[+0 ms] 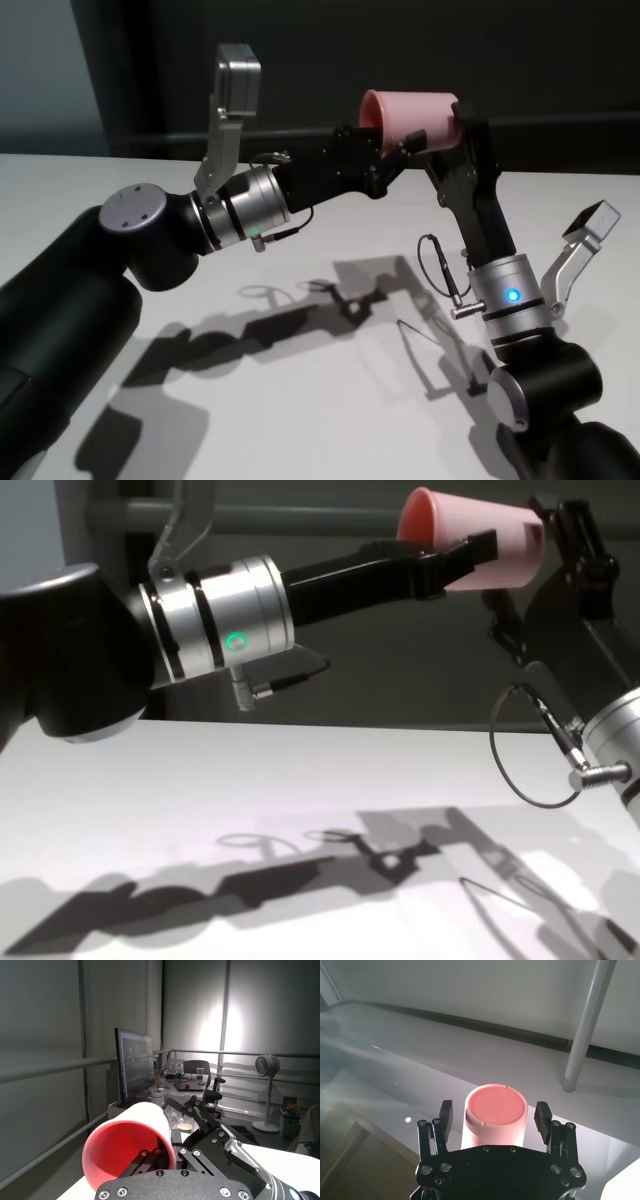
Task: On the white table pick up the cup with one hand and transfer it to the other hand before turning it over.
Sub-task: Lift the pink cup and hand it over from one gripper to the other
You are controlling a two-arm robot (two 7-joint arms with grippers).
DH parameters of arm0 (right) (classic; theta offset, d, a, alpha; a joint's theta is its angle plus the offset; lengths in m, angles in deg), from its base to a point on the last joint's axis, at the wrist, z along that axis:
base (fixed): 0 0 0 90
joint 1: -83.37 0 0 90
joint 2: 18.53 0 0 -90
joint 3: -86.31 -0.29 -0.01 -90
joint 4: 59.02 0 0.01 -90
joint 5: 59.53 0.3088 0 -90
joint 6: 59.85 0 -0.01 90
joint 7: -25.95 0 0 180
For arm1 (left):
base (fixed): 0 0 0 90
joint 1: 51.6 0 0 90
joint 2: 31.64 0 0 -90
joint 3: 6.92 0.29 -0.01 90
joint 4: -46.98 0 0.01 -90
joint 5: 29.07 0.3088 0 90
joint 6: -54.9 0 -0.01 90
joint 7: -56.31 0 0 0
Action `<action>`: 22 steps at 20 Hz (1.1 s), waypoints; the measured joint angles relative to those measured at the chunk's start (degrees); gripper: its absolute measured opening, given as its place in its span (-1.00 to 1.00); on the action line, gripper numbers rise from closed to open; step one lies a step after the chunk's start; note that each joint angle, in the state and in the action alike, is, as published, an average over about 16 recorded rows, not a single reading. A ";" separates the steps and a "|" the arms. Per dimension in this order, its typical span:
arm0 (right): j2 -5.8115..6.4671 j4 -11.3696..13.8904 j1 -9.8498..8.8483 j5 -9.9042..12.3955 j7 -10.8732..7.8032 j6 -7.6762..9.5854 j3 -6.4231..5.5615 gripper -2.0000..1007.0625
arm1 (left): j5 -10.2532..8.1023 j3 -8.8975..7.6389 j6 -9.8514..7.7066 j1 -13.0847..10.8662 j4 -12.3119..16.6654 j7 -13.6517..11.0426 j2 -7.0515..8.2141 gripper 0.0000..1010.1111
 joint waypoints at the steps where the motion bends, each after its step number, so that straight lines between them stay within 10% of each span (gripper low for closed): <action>1: 0.02 -0.09 0.07 0.08 -0.07 -0.06 0.15 0.99 | 0.00 0.00 0.00 0.00 0.00 0.00 0.00 -0.90; 22: 0.58 -1.74 1.55 2.19 -1.42 -1.37 2.83 0.99 | 0.00 0.00 0.00 0.00 0.00 0.00 0.00 -0.90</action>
